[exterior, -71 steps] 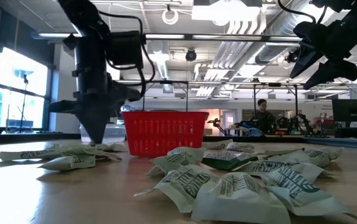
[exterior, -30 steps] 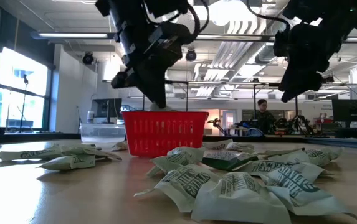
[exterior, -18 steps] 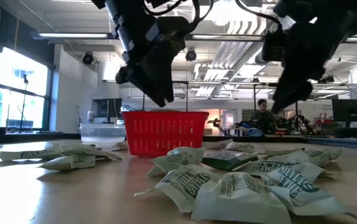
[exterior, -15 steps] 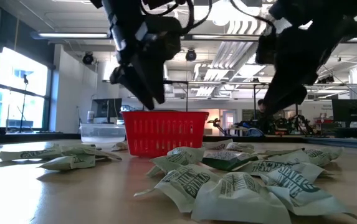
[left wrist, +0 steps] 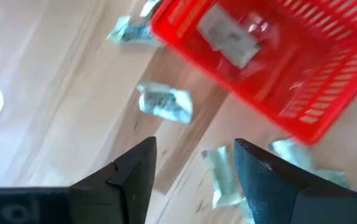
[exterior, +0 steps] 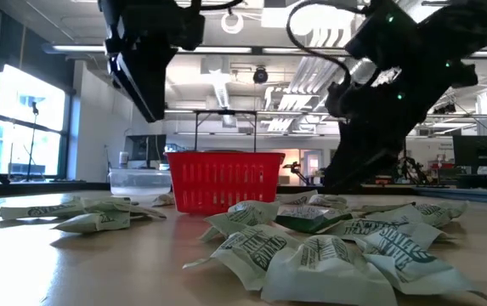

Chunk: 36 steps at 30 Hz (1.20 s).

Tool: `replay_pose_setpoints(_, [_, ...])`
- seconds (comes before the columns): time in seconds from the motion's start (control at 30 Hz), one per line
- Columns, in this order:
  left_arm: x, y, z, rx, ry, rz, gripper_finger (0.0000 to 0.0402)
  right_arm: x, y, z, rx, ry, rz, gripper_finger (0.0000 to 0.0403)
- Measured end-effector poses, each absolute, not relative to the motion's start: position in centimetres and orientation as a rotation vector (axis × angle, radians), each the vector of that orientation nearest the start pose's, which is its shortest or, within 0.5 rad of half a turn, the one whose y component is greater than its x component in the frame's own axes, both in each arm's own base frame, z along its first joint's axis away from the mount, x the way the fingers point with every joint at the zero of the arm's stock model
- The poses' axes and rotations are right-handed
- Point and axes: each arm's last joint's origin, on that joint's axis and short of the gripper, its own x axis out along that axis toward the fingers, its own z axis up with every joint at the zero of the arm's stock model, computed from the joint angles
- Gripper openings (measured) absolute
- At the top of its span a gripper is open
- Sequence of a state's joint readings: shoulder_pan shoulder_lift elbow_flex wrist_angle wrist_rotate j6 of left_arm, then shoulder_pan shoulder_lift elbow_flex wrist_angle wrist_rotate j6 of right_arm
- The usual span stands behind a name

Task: Pick and place Stevia / Truvia into bins
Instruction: Put the white stevia packet into the red basket

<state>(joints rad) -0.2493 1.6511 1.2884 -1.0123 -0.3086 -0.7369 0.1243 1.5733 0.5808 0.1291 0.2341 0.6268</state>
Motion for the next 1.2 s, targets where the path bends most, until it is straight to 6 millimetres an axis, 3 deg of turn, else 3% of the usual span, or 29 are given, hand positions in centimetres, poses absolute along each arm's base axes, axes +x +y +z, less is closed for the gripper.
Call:
replay_pose_setpoints(0.23, [29.8,-6.7,24.1,-0.227,1.259,0.534,0.0219,27.0,2.8,10.5,0.475,0.820,-0.399,0.0223])
replay_pose_setpoints(0.53, [29.6,-6.0,24.1,-0.209,1.273,0.579,0.0205,28.6,2.5,11.9,0.497,0.902,-0.325,0.0015])
replay_pose_setpoints(0.67, [29.5,-5.3,24.4,-0.216,1.217,0.607,0.0204,29.5,2.5,12.9,0.526,0.937,-0.288,0.0019])
replay_pose_setpoints(0.77, [28.9,-4.8,24.6,-0.268,1.103,0.569,0.0204,30.9,2.9,15.0,0.493,0.893,-0.235,0.0005])
replay_pose_setpoints(0.9, [26.7,-4.4,24.9,-0.339,0.910,0.498,0.0204,32.7,3.1,18.2,0.422,0.826,-0.225,0.0008])
replay_pose_setpoints(1.0, [23.8,-3.8,24.7,-0.396,0.805,0.471,0.0204,33.9,2.8,20.6,0.381,0.798,-0.193,0.0003])
replay_pose_setpoints(1.2, [18.6,-2.9,23.9,-0.519,0.678,0.404,0.0204,35.4,1.7,23.6,0.377,0.779,-0.173,0.0004])
